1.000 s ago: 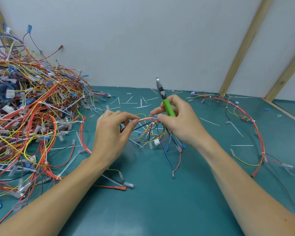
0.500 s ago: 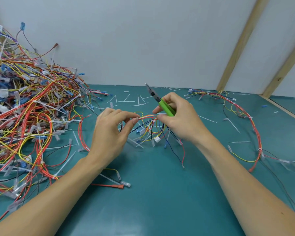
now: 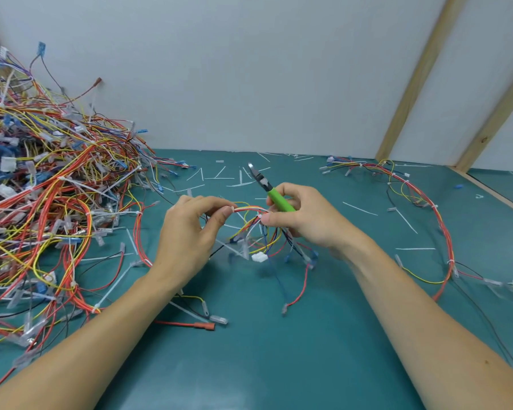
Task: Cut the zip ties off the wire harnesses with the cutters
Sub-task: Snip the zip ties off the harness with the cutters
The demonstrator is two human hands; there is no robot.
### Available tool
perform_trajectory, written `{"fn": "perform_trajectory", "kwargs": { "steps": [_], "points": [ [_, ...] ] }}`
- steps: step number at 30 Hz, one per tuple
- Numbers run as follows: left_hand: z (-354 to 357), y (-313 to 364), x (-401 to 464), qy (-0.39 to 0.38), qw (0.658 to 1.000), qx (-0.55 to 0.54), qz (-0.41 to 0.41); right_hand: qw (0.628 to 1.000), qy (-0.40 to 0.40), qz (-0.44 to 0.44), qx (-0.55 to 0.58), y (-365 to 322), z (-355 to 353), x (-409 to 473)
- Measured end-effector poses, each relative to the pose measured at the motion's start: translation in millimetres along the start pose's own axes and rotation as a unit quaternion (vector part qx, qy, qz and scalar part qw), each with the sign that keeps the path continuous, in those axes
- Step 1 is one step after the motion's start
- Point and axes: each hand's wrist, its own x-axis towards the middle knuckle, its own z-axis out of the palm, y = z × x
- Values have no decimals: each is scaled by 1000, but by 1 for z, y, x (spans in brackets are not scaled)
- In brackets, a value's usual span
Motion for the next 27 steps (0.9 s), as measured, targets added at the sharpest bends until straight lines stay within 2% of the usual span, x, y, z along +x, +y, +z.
{"fn": "perform_trajectory", "kwargs": {
  "steps": [6,12,19,22,24,27],
  "points": [
    [-2,2,0,-6,1000,11,-18,991,-23,45,127,-1,6,0],
    [-10,18,2,41,998,-47,13,992,6,37,117,3,11,3],
    [-11,17,1,36,997,-61,3,988,69,17,138,6,7,8],
    [-8,15,1,11,999,-34,22,981,87,7,172,8,0,9],
    [-5,13,0,27,999,-36,11,983,96,-10,156,9,-6,8],
    [-10,6,8,90,993,-56,-50,989,113,-73,59,10,-16,8]
  ]
}}
